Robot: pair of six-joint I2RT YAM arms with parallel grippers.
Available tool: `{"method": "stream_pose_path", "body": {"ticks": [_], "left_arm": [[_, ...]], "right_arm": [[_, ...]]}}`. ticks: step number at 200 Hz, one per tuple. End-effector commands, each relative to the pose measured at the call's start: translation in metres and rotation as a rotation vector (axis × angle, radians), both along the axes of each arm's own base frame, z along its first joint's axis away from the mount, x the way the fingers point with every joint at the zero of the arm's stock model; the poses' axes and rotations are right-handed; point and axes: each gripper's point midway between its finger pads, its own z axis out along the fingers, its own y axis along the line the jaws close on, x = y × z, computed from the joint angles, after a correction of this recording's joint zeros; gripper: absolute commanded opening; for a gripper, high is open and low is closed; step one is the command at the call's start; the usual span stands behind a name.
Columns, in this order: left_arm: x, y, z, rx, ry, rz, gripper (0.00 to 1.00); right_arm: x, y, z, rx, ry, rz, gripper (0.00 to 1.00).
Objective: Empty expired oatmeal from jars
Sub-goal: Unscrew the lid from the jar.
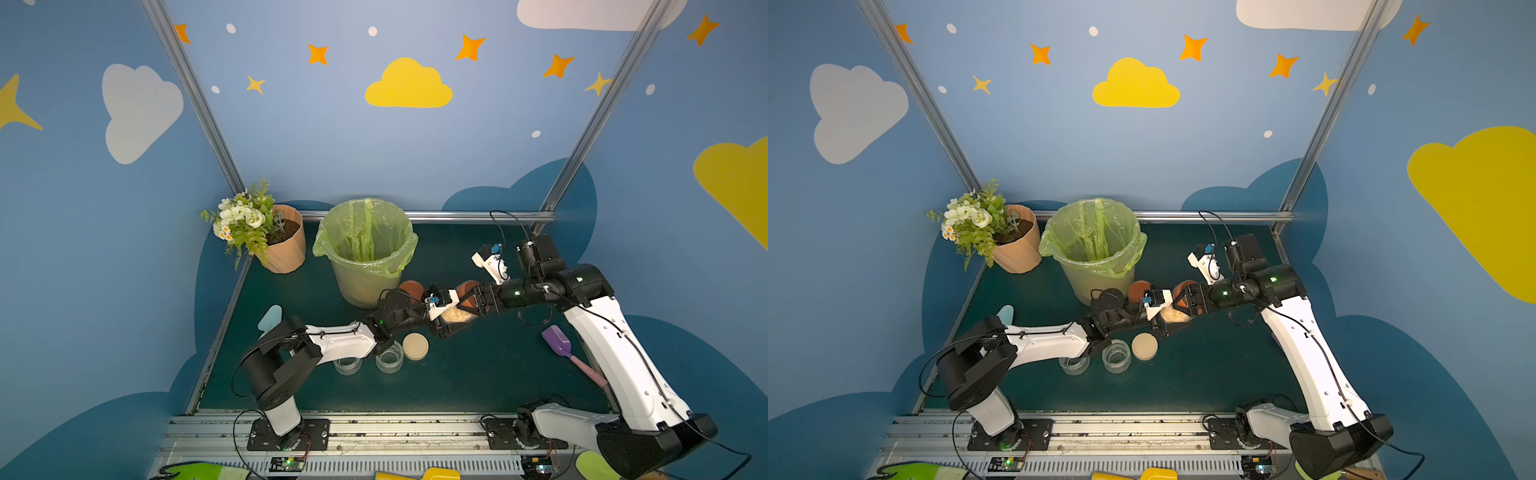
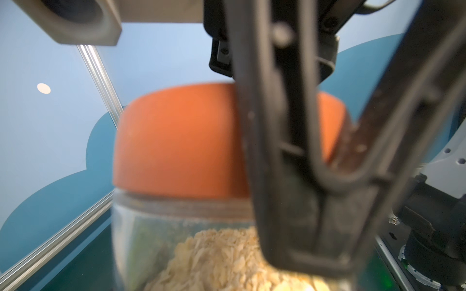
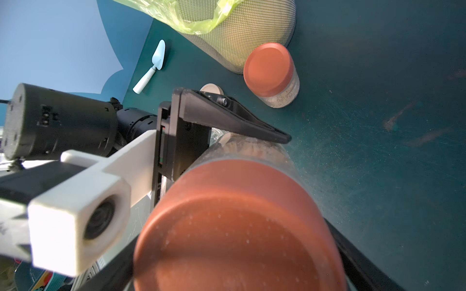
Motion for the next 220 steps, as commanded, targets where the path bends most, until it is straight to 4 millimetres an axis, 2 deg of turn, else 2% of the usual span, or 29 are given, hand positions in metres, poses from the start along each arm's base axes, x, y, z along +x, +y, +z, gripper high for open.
{"method": "stream_pose_path", "body": {"ticks": [1,29,92,135,165,183,200,220], "left_arm": [[0.011,0.008,-0.023,0.051,0.059,0.058,0.03],[0.011,0.008,-0.022,0.047,0.058,0.060,0.03],[0.014,0.009,-0.022,0.044,0.049,0.076,0.03],[0.012,0.010,-0.020,0.036,0.045,0.071,0.03],[0.011,0.014,-0.017,0.034,0.035,0.081,0.03],[0.013,0.015,-0.017,0.039,0.023,0.096,0.03],[0.018,0.018,-0.019,0.061,-0.006,0.132,0.03],[0.027,0.021,-0.018,0.096,-0.070,0.184,0.03]], "right_arm": [[-0.023,0.009,0.050,0.148,-0.108,0.097,0.90],[-0.022,0.007,0.047,0.158,-0.098,0.093,0.90],[-0.035,0.001,0.049,0.172,-0.132,0.131,0.90],[-0.023,-0.006,0.043,0.152,-0.132,0.082,0.90],[-0.005,-0.019,0.050,0.125,-0.183,-0.046,0.89],[0.003,-0.026,0.049,0.128,-0.134,-0.150,0.89],[0.009,-0.032,0.041,0.136,-0.024,-0.278,0.89],[0.015,-0.035,0.022,0.183,0.104,-0.440,0.89]]}}
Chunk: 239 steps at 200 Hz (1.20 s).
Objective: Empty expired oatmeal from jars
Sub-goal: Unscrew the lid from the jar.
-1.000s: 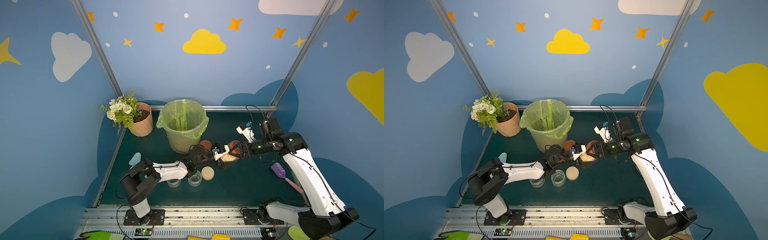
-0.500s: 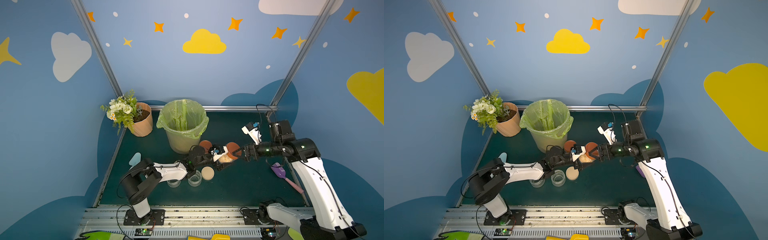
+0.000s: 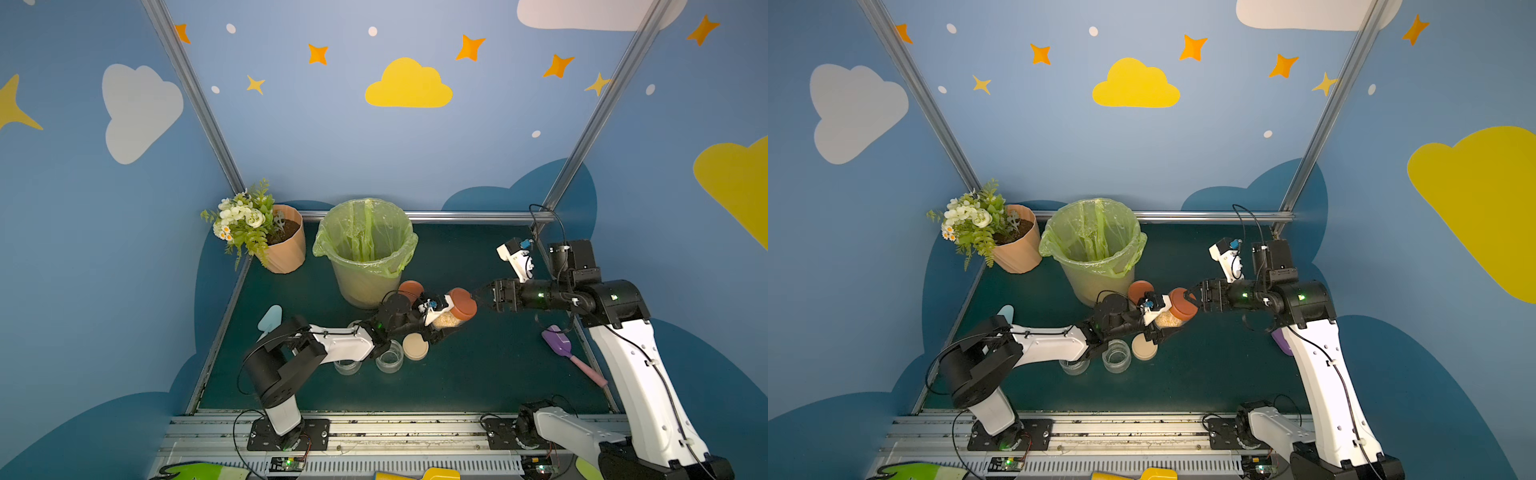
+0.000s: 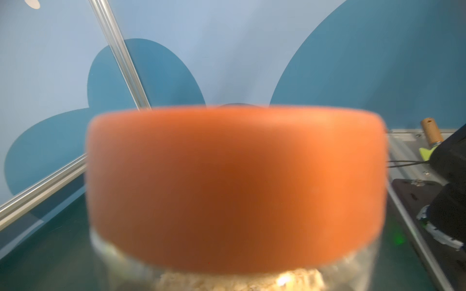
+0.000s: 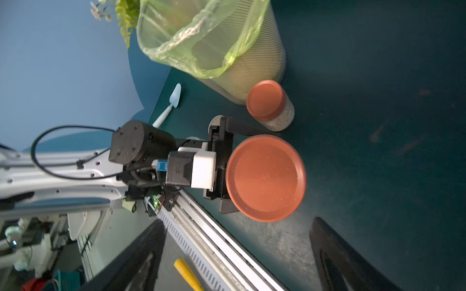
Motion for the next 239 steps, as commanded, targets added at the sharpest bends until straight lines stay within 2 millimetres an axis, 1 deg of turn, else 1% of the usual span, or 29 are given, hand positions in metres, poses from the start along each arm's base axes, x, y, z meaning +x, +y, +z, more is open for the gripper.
{"method": "stream_pose_path", "body": {"ticks": [1,9,22,35,53,58,71,96,108,143,173,209,225,239], "left_arm": [[0.011,0.005,0.043,-0.048,-0.161,0.061,0.03],[0.013,0.006,0.044,-0.023,-0.191,0.069,0.03],[0.016,0.008,0.044,0.019,-0.234,0.085,0.04],[0.018,0.009,0.046,0.048,-0.271,0.098,0.03],[0.017,0.010,0.051,0.057,-0.315,0.101,0.03],[0.021,0.012,0.051,0.064,-0.319,0.130,0.03],[0.021,0.011,0.050,0.077,-0.331,0.128,0.03],[0.020,0.009,0.051,0.079,-0.352,0.124,0.03],[0.020,0.008,0.052,0.078,-0.363,0.128,0.03],[0.017,0.007,0.055,0.076,-0.368,0.120,0.03],[0.016,0.007,0.055,0.078,-0.368,0.118,0.03],[0.015,0.007,0.057,0.070,-0.369,0.118,0.03],[0.014,0.007,0.057,0.070,-0.368,0.118,0.03],[0.014,0.008,0.059,0.066,-0.370,0.120,0.03]], "right_arm": [[0.011,-0.009,-0.015,0.069,0.156,-0.230,0.89],[0.013,-0.012,-0.021,0.089,0.194,-0.290,0.89],[0.016,-0.011,-0.028,0.141,0.249,-0.351,0.89],[0.017,-0.005,-0.033,0.183,0.305,-0.378,0.90],[0.017,-0.003,-0.045,0.160,0.364,-0.405,0.90],[0.017,-0.001,-0.049,0.155,0.383,-0.406,0.89],[0.016,0.005,-0.056,0.155,0.424,-0.404,0.89],[0.019,0.011,-0.061,0.127,0.445,-0.392,0.89],[0.020,0.012,-0.065,0.112,0.450,-0.397,0.90],[0.025,0.025,-0.069,0.112,0.459,-0.352,0.90],[0.027,0.030,-0.079,0.096,0.483,-0.341,0.90],[0.026,0.028,-0.092,0.056,0.487,-0.346,0.90],[0.027,0.023,-0.092,0.035,0.463,-0.358,0.89],[0.024,0.018,-0.096,-0.001,0.462,-0.360,0.89]]}}
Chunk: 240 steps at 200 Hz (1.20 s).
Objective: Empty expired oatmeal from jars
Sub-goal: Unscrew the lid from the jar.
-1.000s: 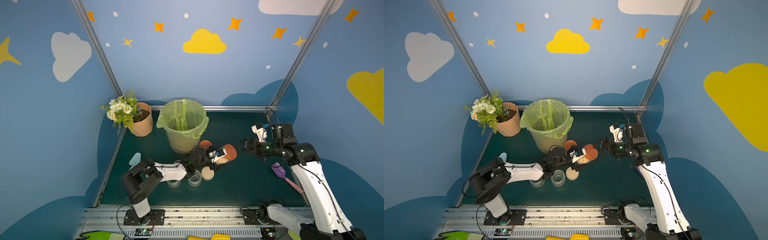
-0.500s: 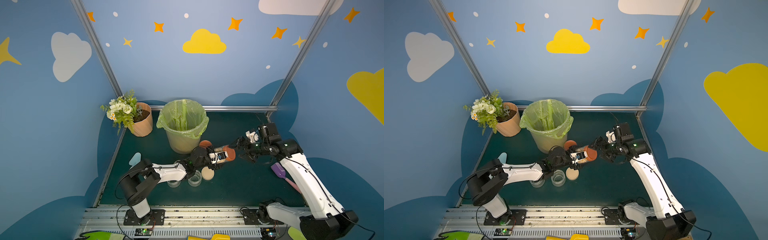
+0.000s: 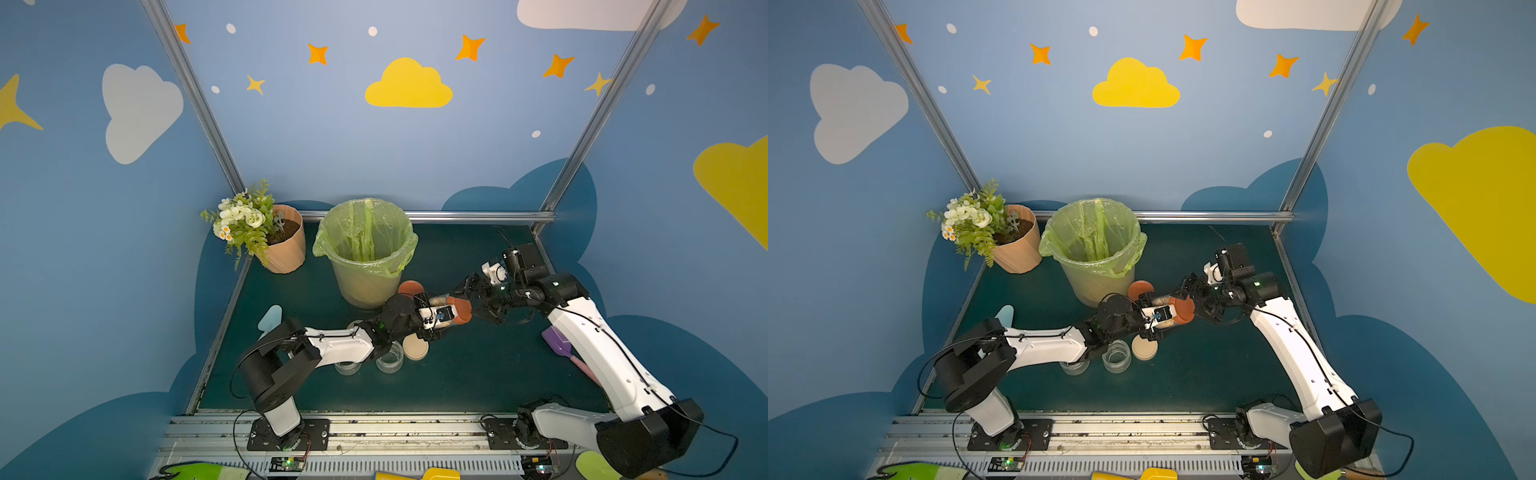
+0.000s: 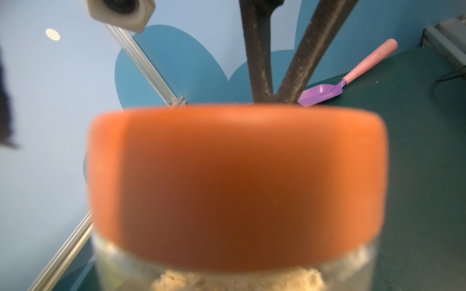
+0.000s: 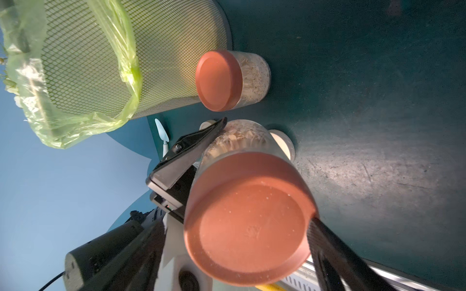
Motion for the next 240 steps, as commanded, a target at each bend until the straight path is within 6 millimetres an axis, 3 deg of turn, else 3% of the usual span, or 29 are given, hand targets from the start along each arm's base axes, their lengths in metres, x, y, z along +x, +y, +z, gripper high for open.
{"method": "stream_pose_path", "body": {"ticks": [1,66,111,137,154,191,240], "left_arm": [[0.000,-0.004,0.073,-0.162,-0.122,-0.005,0.03],[-0.003,-0.003,0.077,-0.169,-0.115,-0.015,0.03],[-0.001,-0.004,0.076,-0.168,-0.122,-0.010,0.03],[-0.001,-0.003,0.076,-0.172,-0.113,-0.004,0.03],[-0.004,-0.001,0.079,-0.206,-0.084,-0.018,0.03],[-0.024,0.003,0.095,-0.311,0.056,-0.163,0.03],[-0.036,0.004,0.103,-0.363,0.147,-0.246,0.03]], "right_arm": [[-0.003,-0.009,-0.008,-0.069,-0.009,0.008,0.89],[0.003,0.006,-0.006,-0.019,-0.024,0.048,0.89],[-0.004,0.015,-0.010,-0.012,0.010,0.100,0.88],[-0.006,0.014,-0.009,-0.022,-0.005,0.111,0.84],[-0.009,0.019,-0.005,-0.014,-0.017,0.154,0.73],[-0.025,0.046,0.019,0.062,-0.126,0.467,0.56],[-0.042,0.048,0.046,-0.081,-0.388,0.879,0.52]]}}
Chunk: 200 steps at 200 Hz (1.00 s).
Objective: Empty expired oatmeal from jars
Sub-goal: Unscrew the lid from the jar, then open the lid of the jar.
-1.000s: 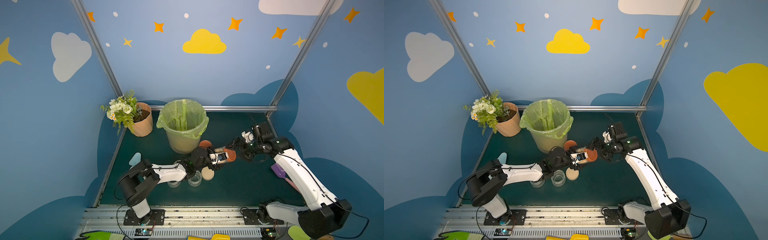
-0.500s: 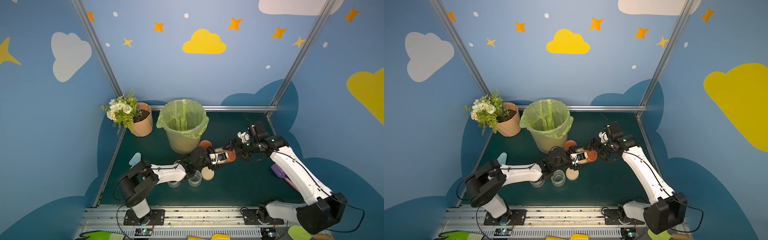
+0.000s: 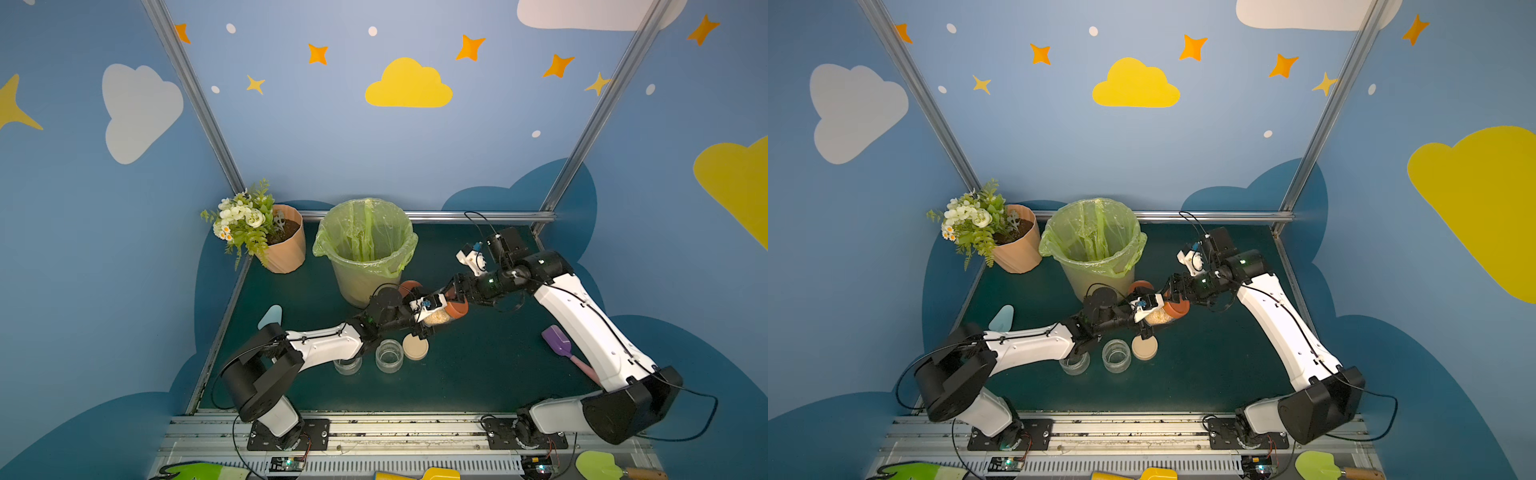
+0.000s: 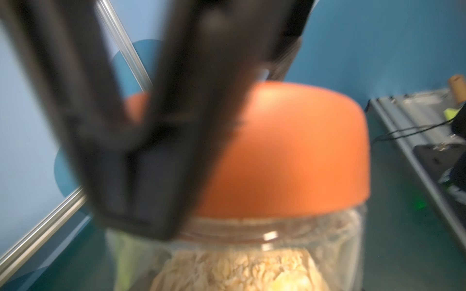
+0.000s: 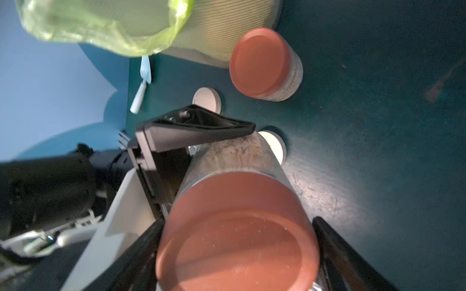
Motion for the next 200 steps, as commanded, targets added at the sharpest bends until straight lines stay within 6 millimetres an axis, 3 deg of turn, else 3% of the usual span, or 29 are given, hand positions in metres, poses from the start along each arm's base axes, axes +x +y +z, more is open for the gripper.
{"method": "stream_pose_path", "body": {"ticks": [1,27,59,116,166,200], "left_arm": [[-0.021,-0.009,0.070,-0.212,-0.048,-0.119,0.03],[-0.023,-0.009,0.071,-0.226,-0.029,-0.130,0.04],[-0.023,-0.008,0.070,-0.231,-0.015,-0.140,0.04],[-0.024,-0.008,0.070,-0.253,0.020,-0.164,0.03],[-0.029,-0.009,0.060,-0.243,0.080,-0.221,0.03],[-0.037,-0.010,0.049,-0.214,0.113,-0.260,0.03]], "right_arm": [[-0.038,0.014,0.024,0.046,-0.120,0.357,0.52],[-0.043,0.014,0.038,0.045,-0.305,0.541,0.55],[-0.040,0.001,0.030,-0.064,-0.403,0.668,0.58],[-0.032,-0.001,0.046,-0.087,-0.530,0.700,0.59],[-0.028,0.000,0.049,-0.117,-0.601,0.780,0.61],[-0.021,0.002,0.064,-0.133,-0.726,0.833,0.63]]}}
